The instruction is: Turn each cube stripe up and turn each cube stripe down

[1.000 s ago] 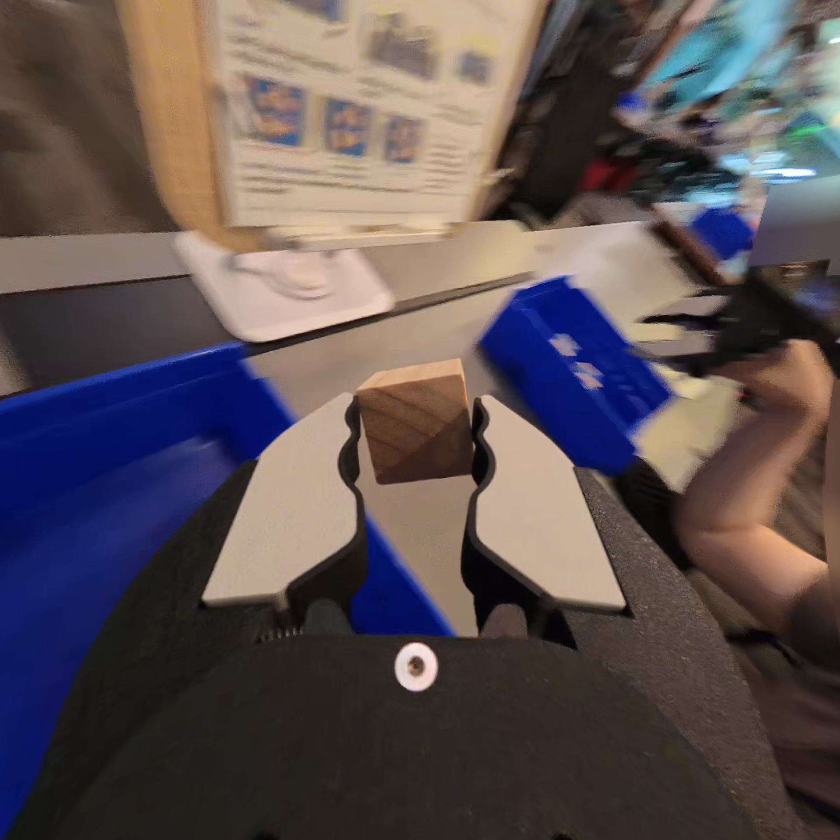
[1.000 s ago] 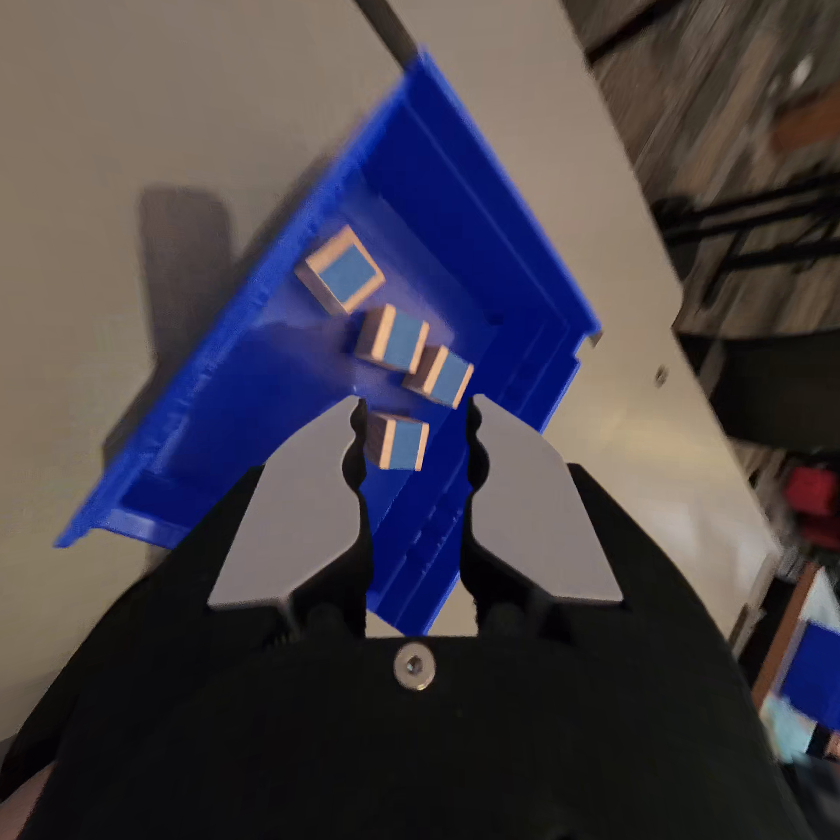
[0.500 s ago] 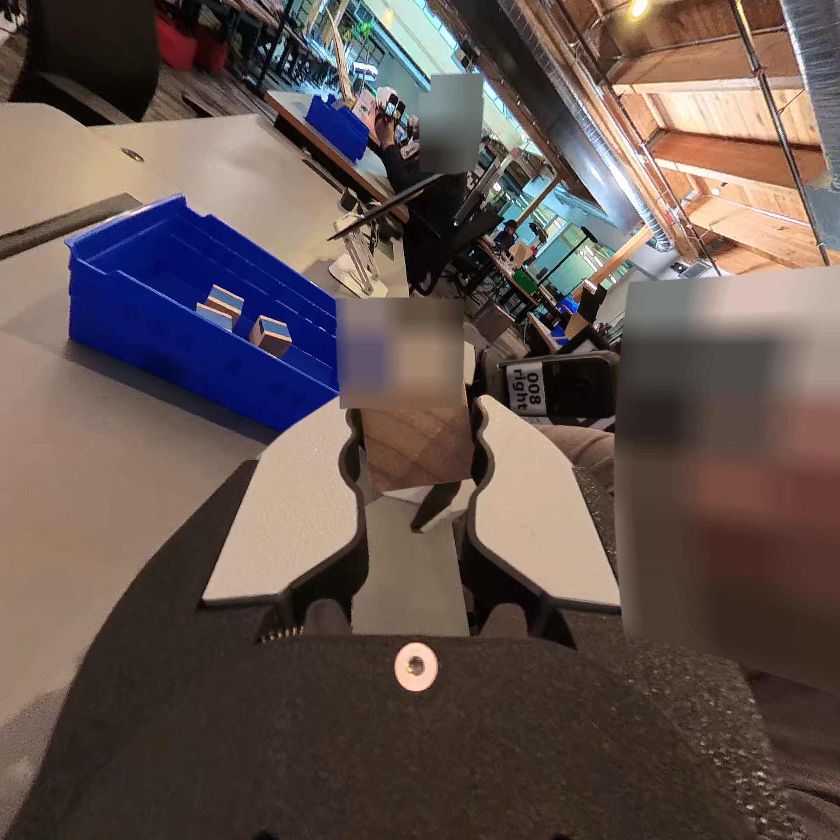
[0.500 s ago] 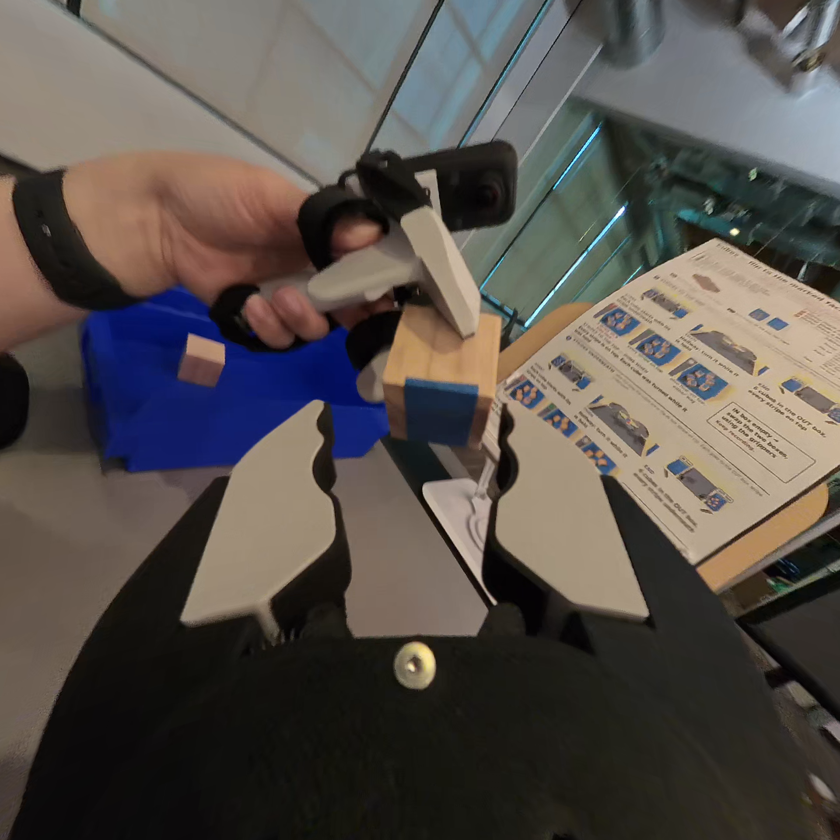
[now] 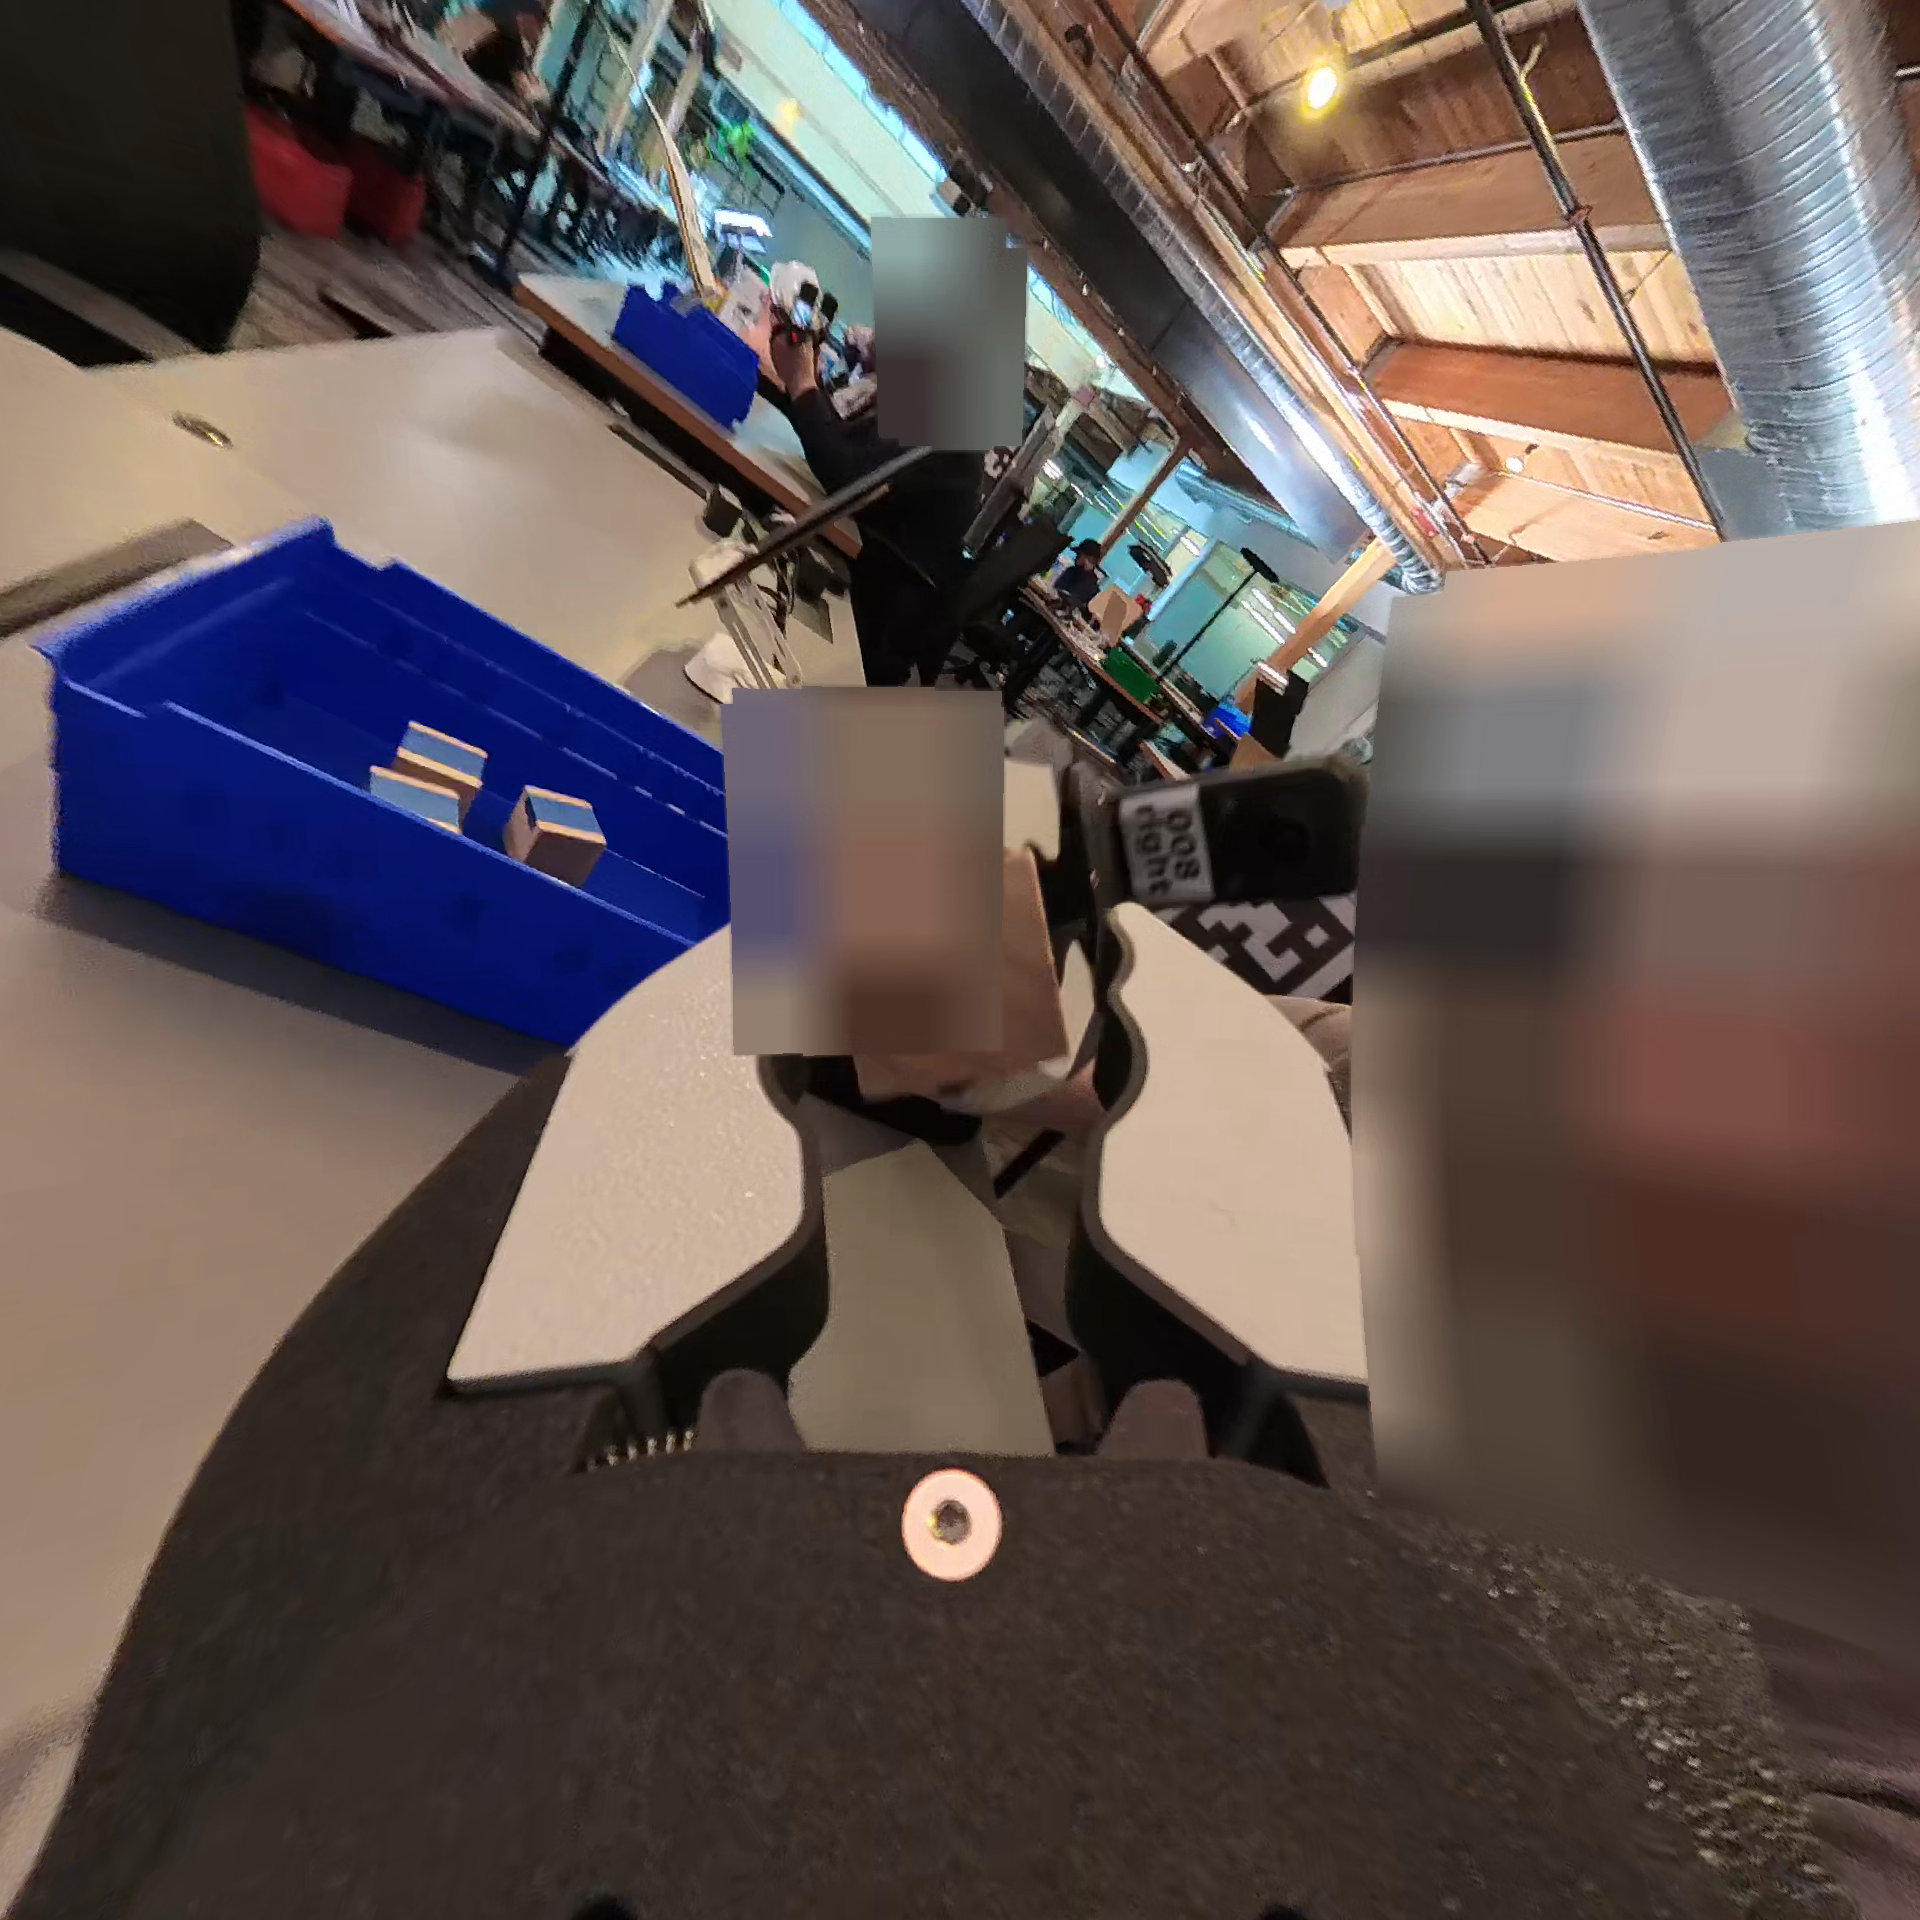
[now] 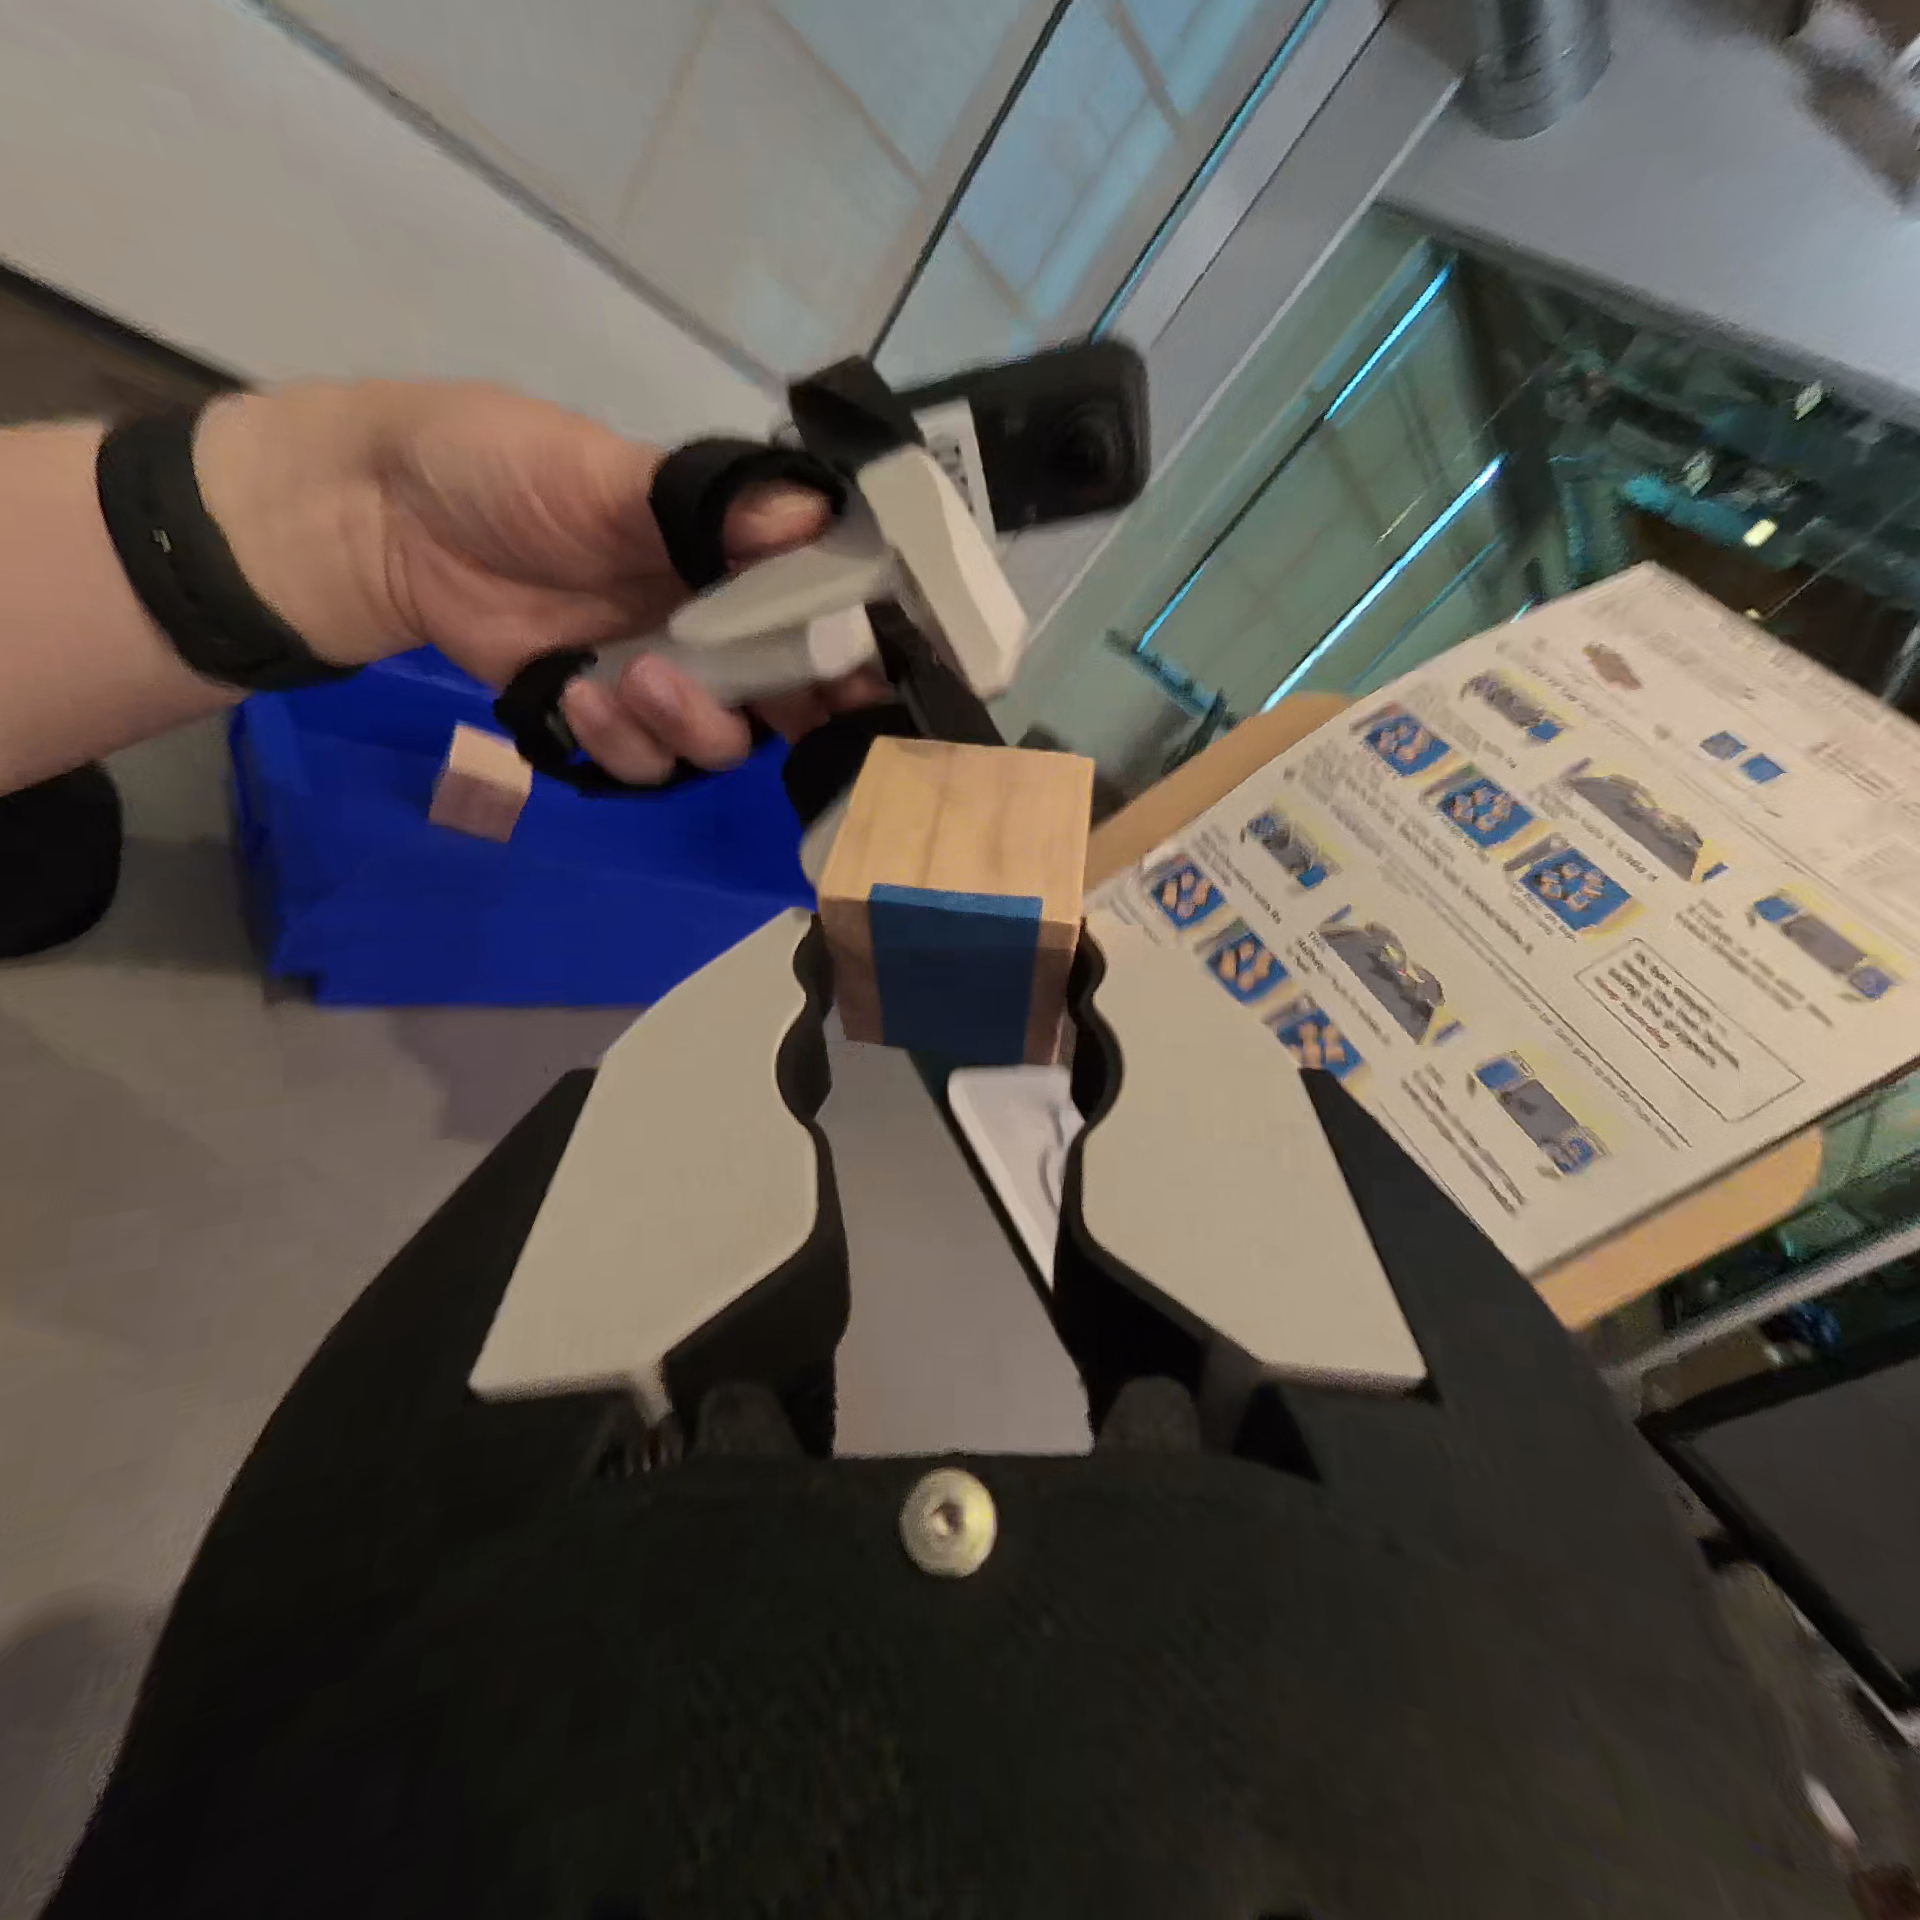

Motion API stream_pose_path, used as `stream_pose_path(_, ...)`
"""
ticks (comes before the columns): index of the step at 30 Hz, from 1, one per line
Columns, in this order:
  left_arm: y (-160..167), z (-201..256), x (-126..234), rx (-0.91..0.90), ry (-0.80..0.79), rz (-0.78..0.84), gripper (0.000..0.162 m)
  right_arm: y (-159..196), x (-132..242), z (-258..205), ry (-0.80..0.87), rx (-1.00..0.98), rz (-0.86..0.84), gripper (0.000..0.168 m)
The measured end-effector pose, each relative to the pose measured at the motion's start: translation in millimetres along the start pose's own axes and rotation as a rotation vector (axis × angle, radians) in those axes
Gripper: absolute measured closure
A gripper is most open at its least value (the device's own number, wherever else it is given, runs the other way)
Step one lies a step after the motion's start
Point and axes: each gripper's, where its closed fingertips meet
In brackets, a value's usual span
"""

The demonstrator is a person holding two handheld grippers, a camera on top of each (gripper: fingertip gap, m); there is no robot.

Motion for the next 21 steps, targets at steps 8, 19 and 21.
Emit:
stream_pose_path(8, -9, 20, 39, -0.276, -0.156, 0.02, 0.115, 154, 176, 39, -0.181, -0.383, -1.019, 0.124)
stream_pose_path(19, 3, 27, 41, -0.342, -0.262, -0.054, 0.115, 292, 209, -7, -0.46, -0.787, -1.508, 0.123)
stream_pose_path(21, 6, 24, 42, -0.356, -0.298, -0.079, 0.115, 304, 211, -5, -0.445, -0.794, -1.53, 0.122)
Point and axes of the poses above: each gripper's, where its closed fingertips meet, x back along the fingers, y out of its underside, z = x × y across the jaws, and after that the axes turned 8 degrees about -y, right-handed
